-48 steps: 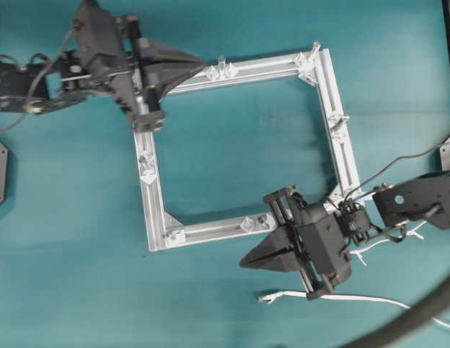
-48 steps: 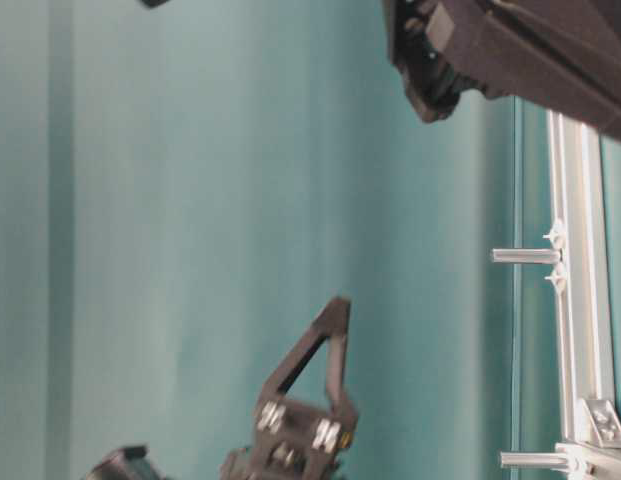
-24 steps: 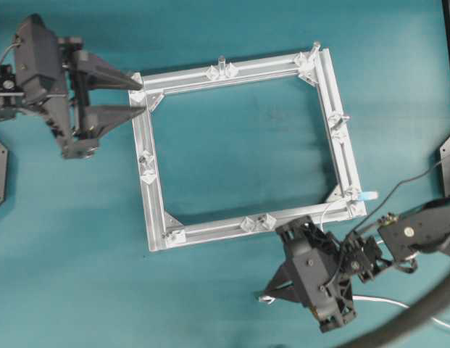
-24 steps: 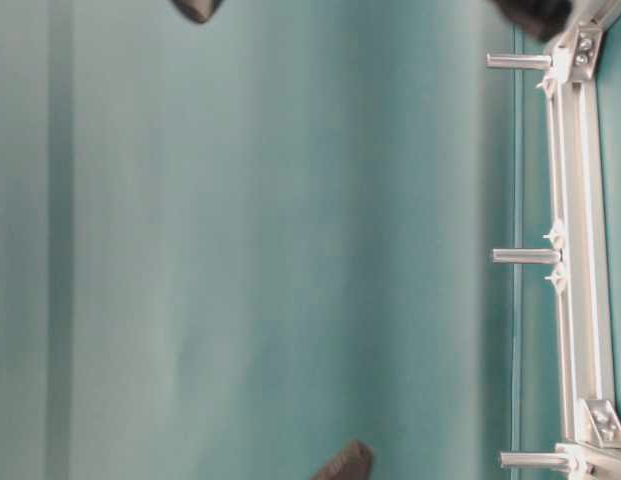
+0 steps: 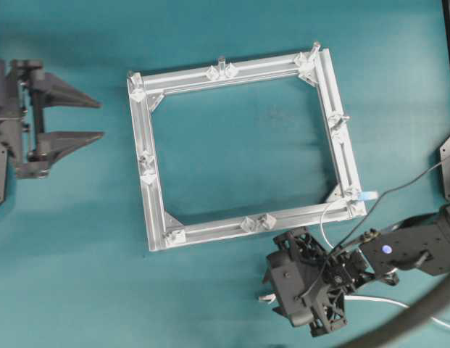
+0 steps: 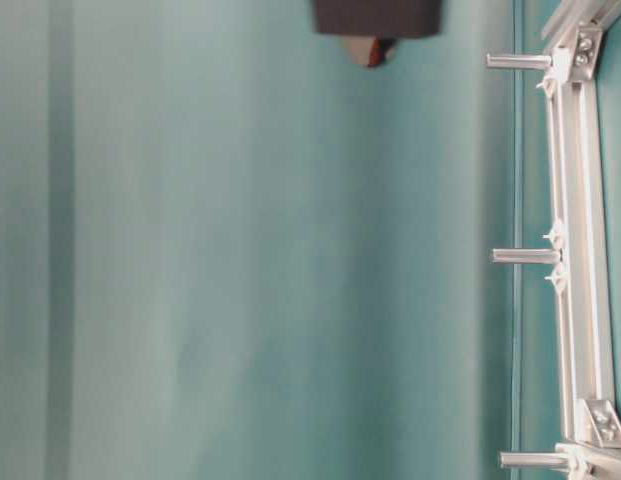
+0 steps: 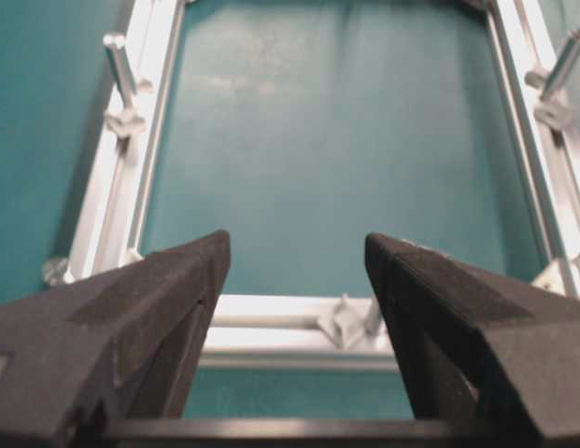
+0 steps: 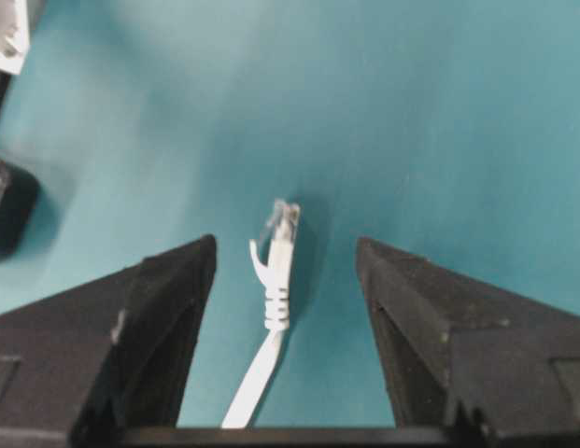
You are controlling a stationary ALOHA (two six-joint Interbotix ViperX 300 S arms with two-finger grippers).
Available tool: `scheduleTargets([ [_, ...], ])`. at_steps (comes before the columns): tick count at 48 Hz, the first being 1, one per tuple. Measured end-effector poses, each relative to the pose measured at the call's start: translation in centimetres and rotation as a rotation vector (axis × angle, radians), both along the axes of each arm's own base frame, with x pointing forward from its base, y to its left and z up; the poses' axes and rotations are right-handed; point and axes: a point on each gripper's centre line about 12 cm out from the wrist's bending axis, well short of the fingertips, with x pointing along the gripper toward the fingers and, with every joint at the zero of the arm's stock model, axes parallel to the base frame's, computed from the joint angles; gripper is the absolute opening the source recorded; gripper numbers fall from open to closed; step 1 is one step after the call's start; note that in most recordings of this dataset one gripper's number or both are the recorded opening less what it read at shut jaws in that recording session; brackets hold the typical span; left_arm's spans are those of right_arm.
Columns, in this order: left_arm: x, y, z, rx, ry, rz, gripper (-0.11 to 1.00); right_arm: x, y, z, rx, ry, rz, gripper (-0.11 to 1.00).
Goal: Move the cable alternately left and right between 8 pins so it hooks onto each one.
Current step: 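Move the left gripper away to the left side of the frame, then lift the white cable plug with the right gripper into the frame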
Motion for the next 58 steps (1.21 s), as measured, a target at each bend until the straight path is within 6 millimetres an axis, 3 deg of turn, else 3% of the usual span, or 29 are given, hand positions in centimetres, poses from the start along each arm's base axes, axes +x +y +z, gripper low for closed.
scheduleTargets([
  [20,-4.4,-0.9,-0.6,0.007,-0.057,-0.009,0.72,0.3,0.1,-1.4,-0.013,0.026,-0.001,0.58],
  [23,-4.7,-0.9,-0.5,0.007,-0.057,-0.010,0.72,0.4,0.2,-1.2,-0.010,0.021,0.000,0.50],
  [29,-4.9,-1.0,-0.6,0.004,-0.051,-0.011,0.72,0.4,0.7,-1.2,-0.008,0.022,0.008,0.19],
  [31,-4.9,-1.0,-0.6,0.005,-0.051,-0.012,0.72,0.4,0.9,-1.2,-0.008,0.020,0.013,0.15],
  [46,-4.9,-1.0,-0.6,0.004,-0.046,-0.012,0.72,-0.1,1.7,-0.9,-0.003,0.045,0.013,0.15],
  [58,-5.0,-1.0,-1.0,0.002,-0.039,-0.011,0.72,-1.9,0.6,2.5,0.081,0.048,-0.081,0.15],
])
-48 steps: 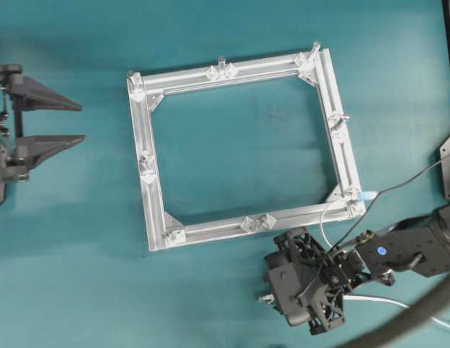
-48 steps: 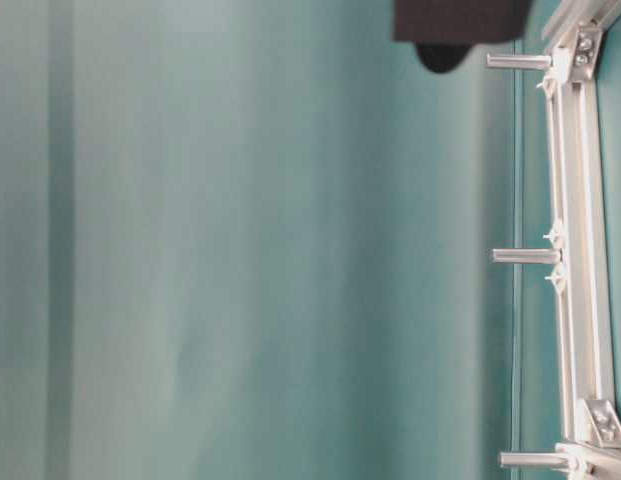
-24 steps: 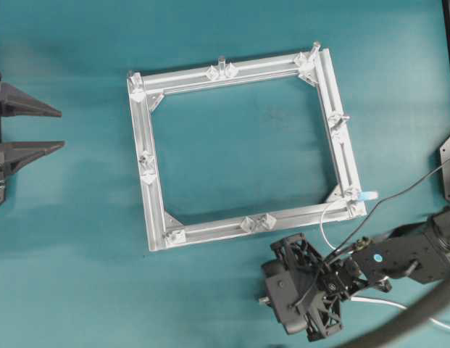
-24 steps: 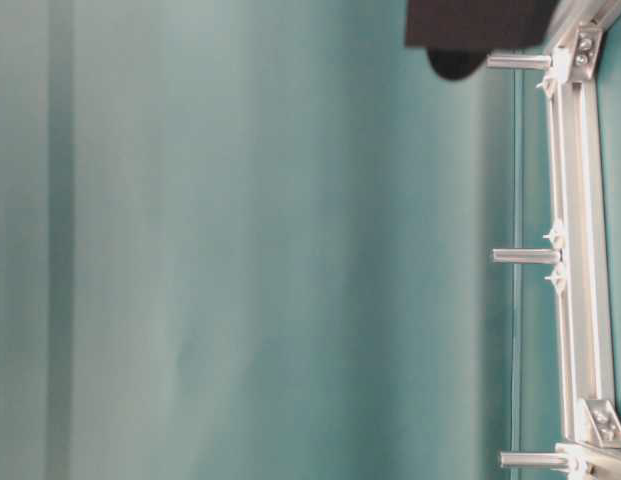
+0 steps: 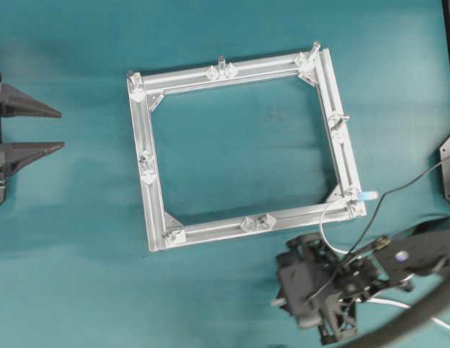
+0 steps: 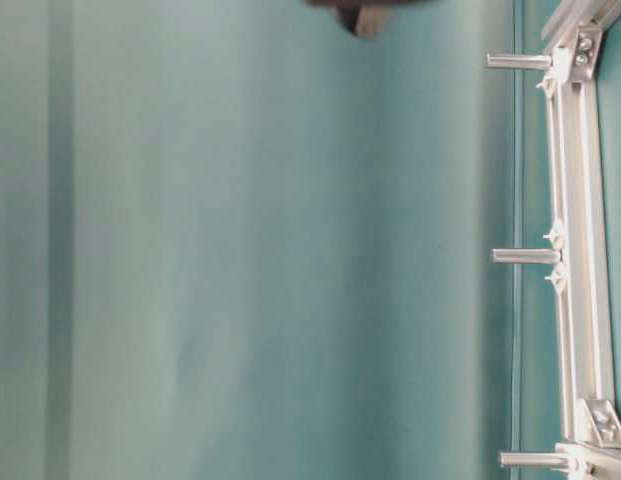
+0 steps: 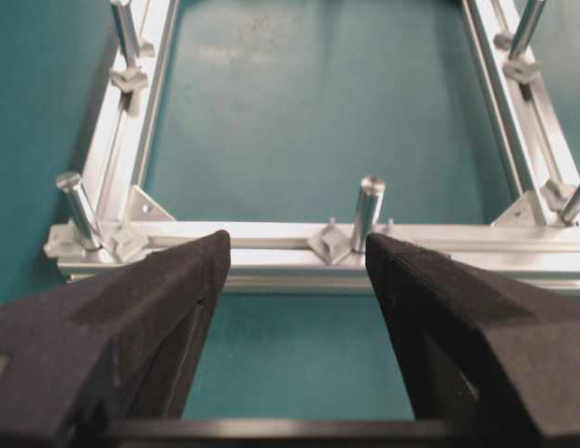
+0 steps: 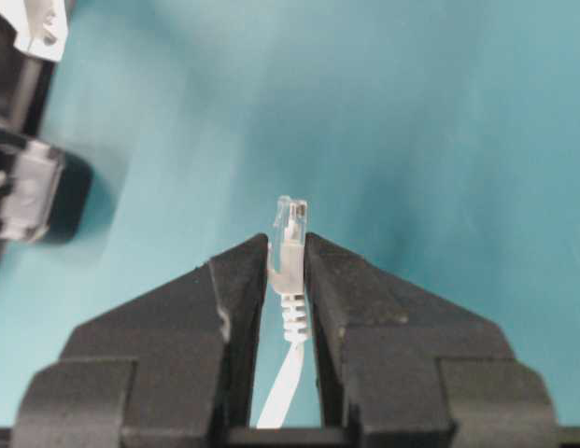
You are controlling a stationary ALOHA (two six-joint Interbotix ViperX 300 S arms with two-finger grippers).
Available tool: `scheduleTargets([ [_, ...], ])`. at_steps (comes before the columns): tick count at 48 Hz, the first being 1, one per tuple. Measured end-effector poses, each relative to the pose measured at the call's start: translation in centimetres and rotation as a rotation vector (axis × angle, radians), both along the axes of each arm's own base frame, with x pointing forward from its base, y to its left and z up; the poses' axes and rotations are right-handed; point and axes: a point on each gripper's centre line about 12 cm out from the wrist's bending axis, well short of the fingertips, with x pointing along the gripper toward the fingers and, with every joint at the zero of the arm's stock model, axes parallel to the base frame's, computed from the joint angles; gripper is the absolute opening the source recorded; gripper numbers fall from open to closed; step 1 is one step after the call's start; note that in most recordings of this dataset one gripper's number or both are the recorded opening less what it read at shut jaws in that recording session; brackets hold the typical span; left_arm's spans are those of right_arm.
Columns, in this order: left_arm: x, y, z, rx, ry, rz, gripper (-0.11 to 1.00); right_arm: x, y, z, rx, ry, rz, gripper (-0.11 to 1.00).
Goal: Move the cable alternately left and right between 8 pins so it hooks onto each one.
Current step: 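Lift the white cable plug with the right gripper into the frame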
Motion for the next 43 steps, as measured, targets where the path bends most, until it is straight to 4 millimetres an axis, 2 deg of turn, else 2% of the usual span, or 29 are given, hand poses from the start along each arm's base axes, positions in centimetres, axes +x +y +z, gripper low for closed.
scheduleTargets([
  [6,-0.1,0.0,-0.4,-0.002,0.011,0.000,0.72,-1.1,-1.7,1.1,0.067,0.024,-0.109,0.15],
  [22,-0.6,-0.1,-0.4,0.002,-0.014,-0.001,0.72,-1.1,-9.8,3.1,0.199,0.121,-0.540,0.15],
  [32,-0.7,-0.1,-0.6,-0.003,-0.008,-0.001,0.72,-0.9,-12.2,3.5,0.201,0.151,-0.651,0.15],
  [43,-0.5,-1.0,-0.5,-0.046,-0.018,-0.046,0.72,0.8,-15.0,3.5,0.261,0.173,-0.820,0.15],
])
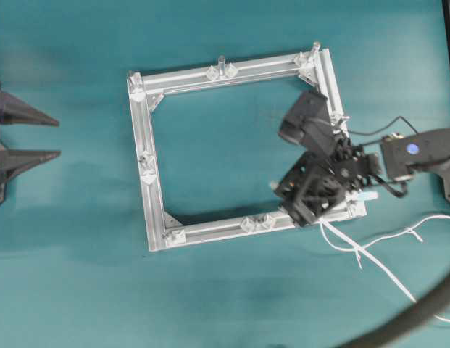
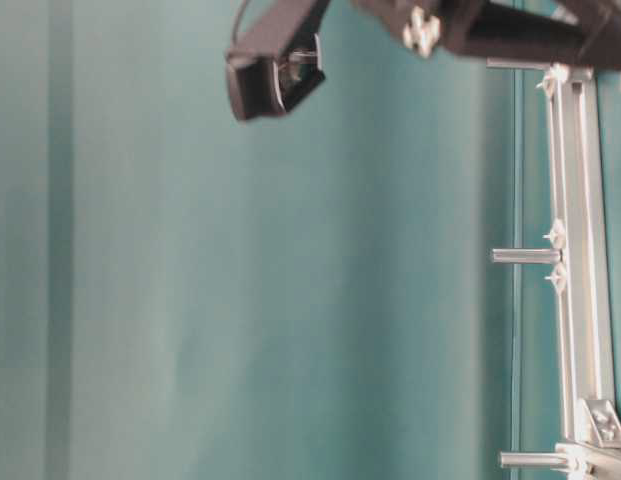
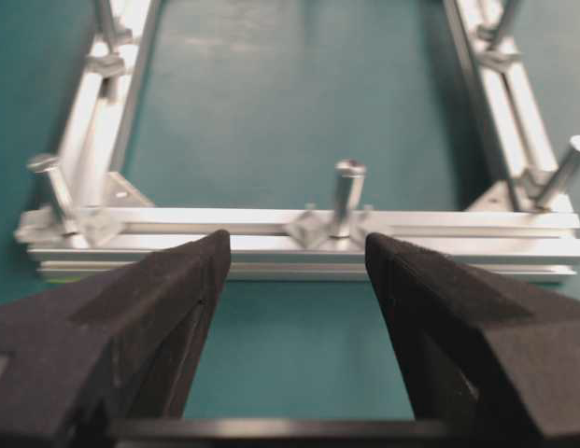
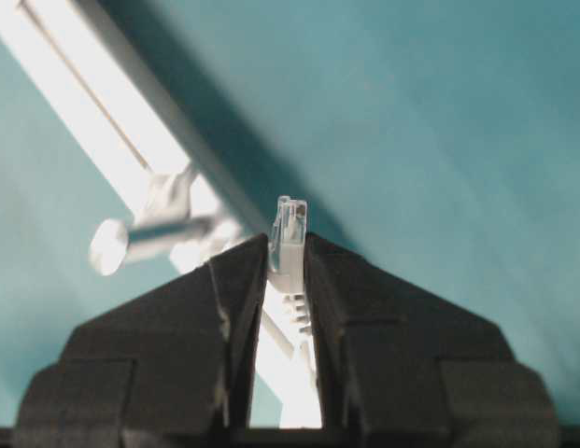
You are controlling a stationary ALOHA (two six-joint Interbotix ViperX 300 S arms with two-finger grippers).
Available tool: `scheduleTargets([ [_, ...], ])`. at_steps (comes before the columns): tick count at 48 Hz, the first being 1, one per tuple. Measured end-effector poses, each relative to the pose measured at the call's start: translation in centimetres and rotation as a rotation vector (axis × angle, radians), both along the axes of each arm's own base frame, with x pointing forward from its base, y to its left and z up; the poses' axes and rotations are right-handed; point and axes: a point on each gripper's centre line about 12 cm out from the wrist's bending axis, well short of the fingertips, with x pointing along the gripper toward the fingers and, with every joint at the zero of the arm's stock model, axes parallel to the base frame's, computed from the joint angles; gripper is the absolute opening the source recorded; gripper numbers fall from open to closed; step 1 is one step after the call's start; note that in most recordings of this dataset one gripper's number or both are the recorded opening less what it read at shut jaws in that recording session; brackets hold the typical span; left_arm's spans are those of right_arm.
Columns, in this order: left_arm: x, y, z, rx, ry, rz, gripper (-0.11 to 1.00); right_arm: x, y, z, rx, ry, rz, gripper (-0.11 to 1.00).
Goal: Move the cable alternately left and right between 8 pins so it hooks onto each one.
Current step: 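Lift the white cable plug with the right gripper into the frame, then carry the cable plug leftward along the bottom frame rail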
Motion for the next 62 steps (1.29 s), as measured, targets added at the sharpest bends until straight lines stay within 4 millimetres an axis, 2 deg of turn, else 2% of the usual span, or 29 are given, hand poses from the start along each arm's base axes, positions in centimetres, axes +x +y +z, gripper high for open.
scheduleTargets([
  [8,0.0,-1.1,-0.2,-0.028,-0.009,-0.066,0.72,1.4,-1.5,-1.2,-0.010,0.055,-0.058,0.15],
  [15,0.0,-1.2,-0.4,-0.031,-0.012,-0.072,0.72,3.0,-2.7,-1.9,-0.034,0.066,-0.073,0.15],
  [26,0.0,-1.2,-0.5,-0.033,-0.011,-0.070,0.72,4.9,-5.1,-1.9,-0.077,0.053,-0.094,0.15],
  [39,-0.1,-1.2,-0.9,-0.033,-0.002,-0.070,0.72,7.2,-5.4,-0.9,-0.088,0.010,-0.091,0.15],
  [50,-0.1,-1.2,-1.0,-0.033,-0.003,-0.070,0.72,9.5,-4.5,0.3,-0.092,-0.038,-0.064,0.15],
  [62,-0.1,-1.2,-1.0,-0.033,-0.002,-0.070,0.72,11.3,-0.3,0.3,-0.093,-0.050,0.027,0.15],
])
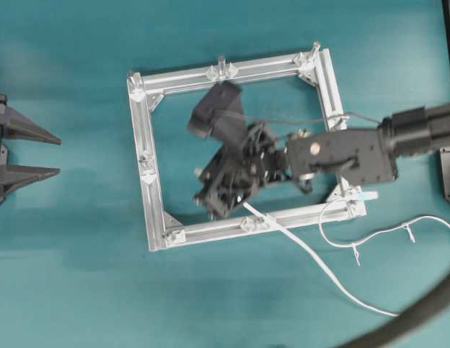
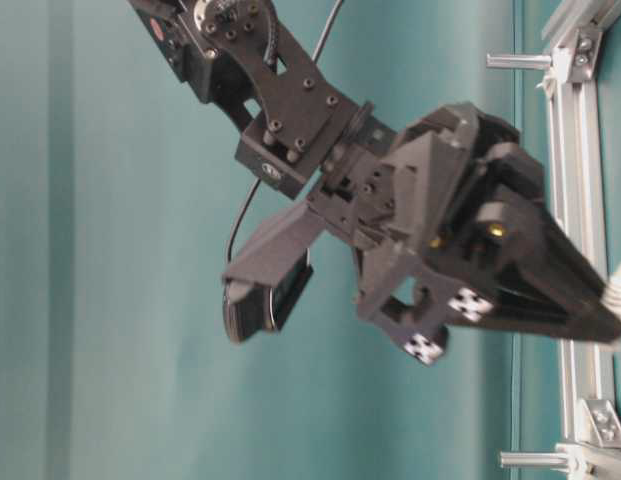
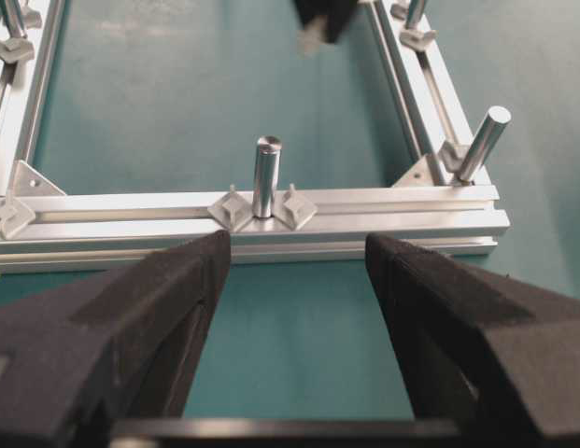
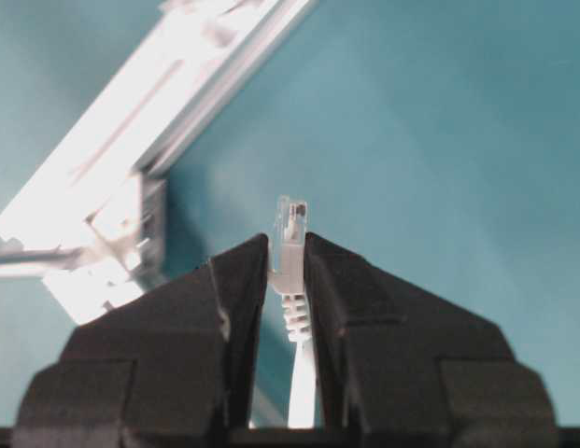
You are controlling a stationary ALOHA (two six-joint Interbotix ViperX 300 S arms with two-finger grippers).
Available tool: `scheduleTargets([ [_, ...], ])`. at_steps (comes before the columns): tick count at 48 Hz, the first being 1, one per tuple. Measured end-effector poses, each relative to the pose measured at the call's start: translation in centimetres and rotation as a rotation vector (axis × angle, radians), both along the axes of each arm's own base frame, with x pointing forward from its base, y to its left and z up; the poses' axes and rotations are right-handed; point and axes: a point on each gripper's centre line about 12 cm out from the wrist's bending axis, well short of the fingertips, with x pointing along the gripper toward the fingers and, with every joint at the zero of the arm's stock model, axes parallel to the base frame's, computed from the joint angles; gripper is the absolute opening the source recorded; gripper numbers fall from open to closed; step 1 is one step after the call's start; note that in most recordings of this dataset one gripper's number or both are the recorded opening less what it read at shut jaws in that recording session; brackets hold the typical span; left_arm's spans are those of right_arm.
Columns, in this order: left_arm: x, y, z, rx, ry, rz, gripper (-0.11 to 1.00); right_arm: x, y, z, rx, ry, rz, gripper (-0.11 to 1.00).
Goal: Move the cable alternately left and right between 8 pins so it hooks onto each one.
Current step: 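Carry the cable plug leftward along the bottom frame rail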
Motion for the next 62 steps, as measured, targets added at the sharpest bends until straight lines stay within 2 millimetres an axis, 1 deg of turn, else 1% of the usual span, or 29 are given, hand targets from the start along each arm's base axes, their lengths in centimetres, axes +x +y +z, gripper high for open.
scheduleTargets([
  [10,0.0,0.0,0.1,0.000,-0.002,0.000,0.72,-0.1,3.1,-0.3,-0.003,0.019,0.064,0.15],
  [20,0.0,0.0,-0.1,0.000,0.003,0.000,0.72,-0.2,5.0,0.0,0.007,0.022,0.096,0.15],
  [28,-0.1,0.0,-0.2,0.000,0.006,0.000,0.72,0.2,6.5,0.3,0.013,0.010,0.121,0.15],
  [33,-0.1,0.0,-0.2,0.000,0.005,0.000,0.72,0.7,7.4,0.2,0.013,0.007,0.138,0.15],
  [44,-0.1,0.0,-0.2,0.000,0.006,0.000,0.72,1.9,10.6,-0.5,0.017,0.006,0.189,0.15],
  [47,-0.1,0.0,-0.2,0.000,0.006,0.000,0.72,2.3,11.2,-0.5,0.014,0.006,0.198,0.15],
  [62,-0.1,0.0,-0.2,0.000,0.002,0.000,0.72,5.3,12.2,-0.8,0.022,-0.026,0.197,0.15],
])
